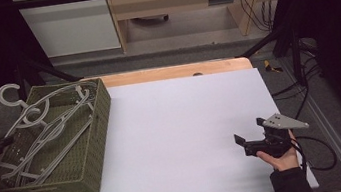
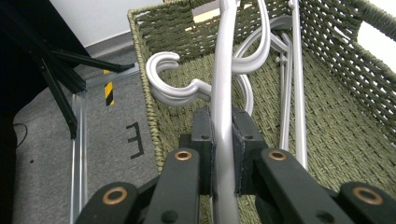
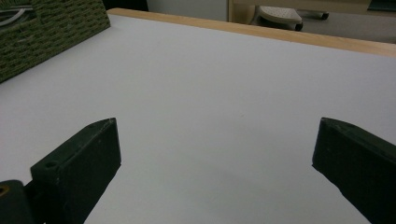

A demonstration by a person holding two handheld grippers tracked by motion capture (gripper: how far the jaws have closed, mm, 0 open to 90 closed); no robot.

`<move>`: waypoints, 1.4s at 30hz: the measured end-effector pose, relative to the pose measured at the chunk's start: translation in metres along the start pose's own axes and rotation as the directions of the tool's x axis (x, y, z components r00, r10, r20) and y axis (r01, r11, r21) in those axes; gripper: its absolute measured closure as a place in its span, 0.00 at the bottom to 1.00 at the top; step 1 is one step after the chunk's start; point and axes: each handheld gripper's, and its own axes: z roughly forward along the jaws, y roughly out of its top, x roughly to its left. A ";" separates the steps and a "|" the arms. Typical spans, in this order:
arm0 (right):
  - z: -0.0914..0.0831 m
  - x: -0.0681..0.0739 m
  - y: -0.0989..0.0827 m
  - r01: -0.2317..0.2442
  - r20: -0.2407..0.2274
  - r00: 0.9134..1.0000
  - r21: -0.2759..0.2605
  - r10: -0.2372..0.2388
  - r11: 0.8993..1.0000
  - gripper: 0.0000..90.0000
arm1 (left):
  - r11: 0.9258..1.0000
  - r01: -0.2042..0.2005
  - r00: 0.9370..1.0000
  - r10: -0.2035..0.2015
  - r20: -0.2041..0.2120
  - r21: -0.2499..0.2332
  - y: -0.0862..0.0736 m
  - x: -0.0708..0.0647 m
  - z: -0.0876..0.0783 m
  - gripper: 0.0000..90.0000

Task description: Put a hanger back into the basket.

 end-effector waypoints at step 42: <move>0.000 0.000 0.000 0.002 -0.004 1.000 0.001 -0.002 1.000 0.02 | 0.997 0.071 0.997 -0.072 0.037 0.021 -0.008 -0.039 0.021 0.72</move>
